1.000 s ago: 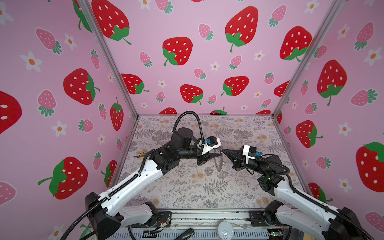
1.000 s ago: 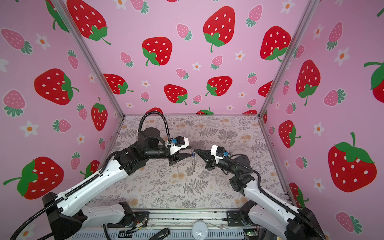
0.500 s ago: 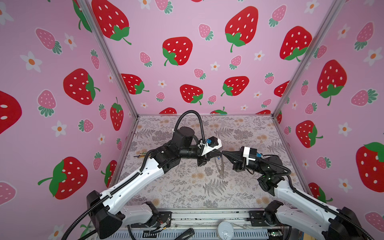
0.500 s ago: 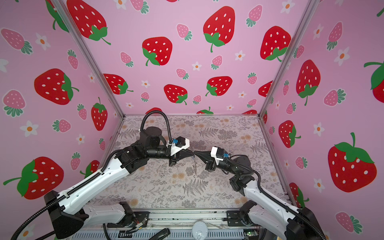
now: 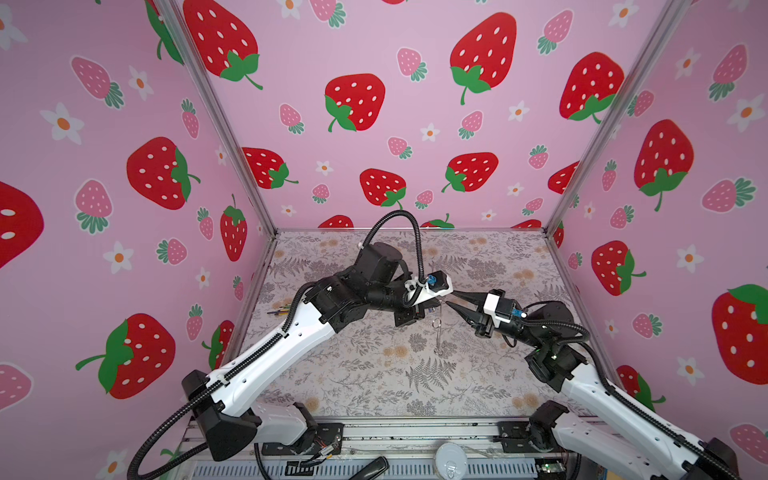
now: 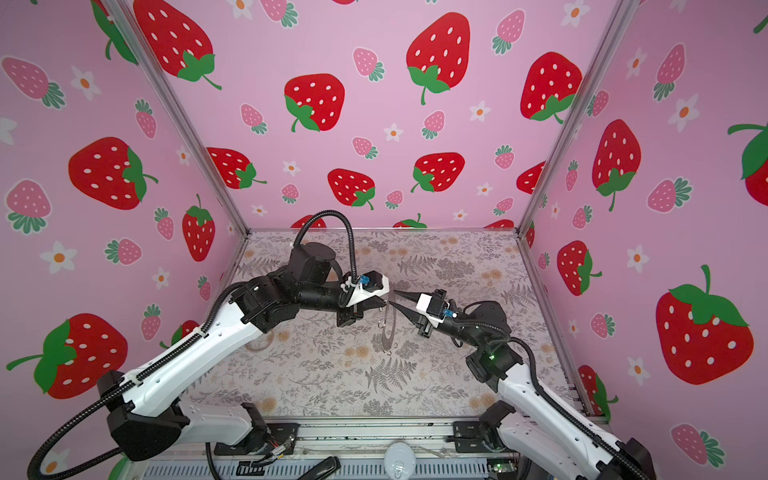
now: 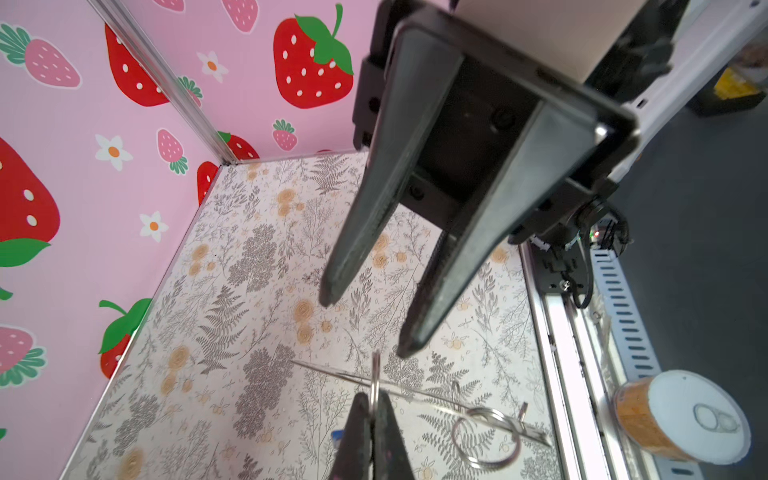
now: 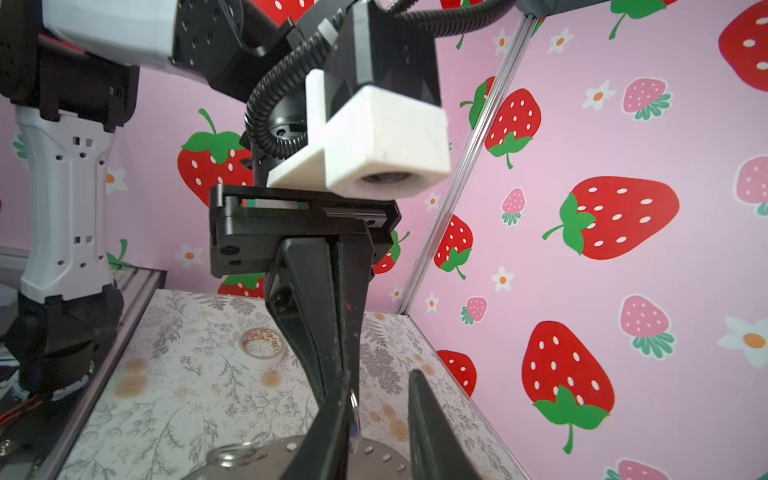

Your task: Put the keys on the keyring

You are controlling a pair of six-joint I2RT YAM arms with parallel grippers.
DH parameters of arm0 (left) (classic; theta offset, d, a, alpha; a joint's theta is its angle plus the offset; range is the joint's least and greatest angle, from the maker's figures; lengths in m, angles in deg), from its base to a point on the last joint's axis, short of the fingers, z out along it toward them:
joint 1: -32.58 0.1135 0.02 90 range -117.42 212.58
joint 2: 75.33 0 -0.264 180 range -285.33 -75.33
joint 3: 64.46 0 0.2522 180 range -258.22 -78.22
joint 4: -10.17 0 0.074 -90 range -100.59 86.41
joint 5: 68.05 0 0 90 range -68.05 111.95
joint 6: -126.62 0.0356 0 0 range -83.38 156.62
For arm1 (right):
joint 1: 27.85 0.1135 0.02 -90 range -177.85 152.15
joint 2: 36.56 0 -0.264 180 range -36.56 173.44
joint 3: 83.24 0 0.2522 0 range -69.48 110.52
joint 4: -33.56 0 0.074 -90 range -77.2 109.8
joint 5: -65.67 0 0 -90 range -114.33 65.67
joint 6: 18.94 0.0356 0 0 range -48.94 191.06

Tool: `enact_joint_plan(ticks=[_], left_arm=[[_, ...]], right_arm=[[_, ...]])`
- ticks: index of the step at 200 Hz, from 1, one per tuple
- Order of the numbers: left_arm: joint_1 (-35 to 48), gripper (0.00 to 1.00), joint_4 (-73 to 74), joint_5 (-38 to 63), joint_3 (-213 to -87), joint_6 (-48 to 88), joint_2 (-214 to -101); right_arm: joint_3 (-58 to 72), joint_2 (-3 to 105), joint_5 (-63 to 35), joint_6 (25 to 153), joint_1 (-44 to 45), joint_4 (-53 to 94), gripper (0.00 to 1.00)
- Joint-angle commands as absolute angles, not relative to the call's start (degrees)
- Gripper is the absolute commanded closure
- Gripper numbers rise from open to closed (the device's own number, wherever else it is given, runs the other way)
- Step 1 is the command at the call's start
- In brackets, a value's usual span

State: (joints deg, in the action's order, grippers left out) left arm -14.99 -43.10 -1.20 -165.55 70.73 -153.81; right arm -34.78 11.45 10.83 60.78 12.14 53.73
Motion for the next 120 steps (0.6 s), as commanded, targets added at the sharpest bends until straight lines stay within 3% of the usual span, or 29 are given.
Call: enact_joint_plan(ticks=[1,120], left_arm=[[-16.85,1.00,-54.07,5.59,-171.95,75.60,-156.09],[-18.92,1.00,-58.83,5.69,-177.49,77.53,-158.08]], right_arm=[[-33.19,11.23,12.63,54.37,12.10,46.30,0.77],[-33.12,13.54,19.05,56.91,12.14,46.50,0.81]])
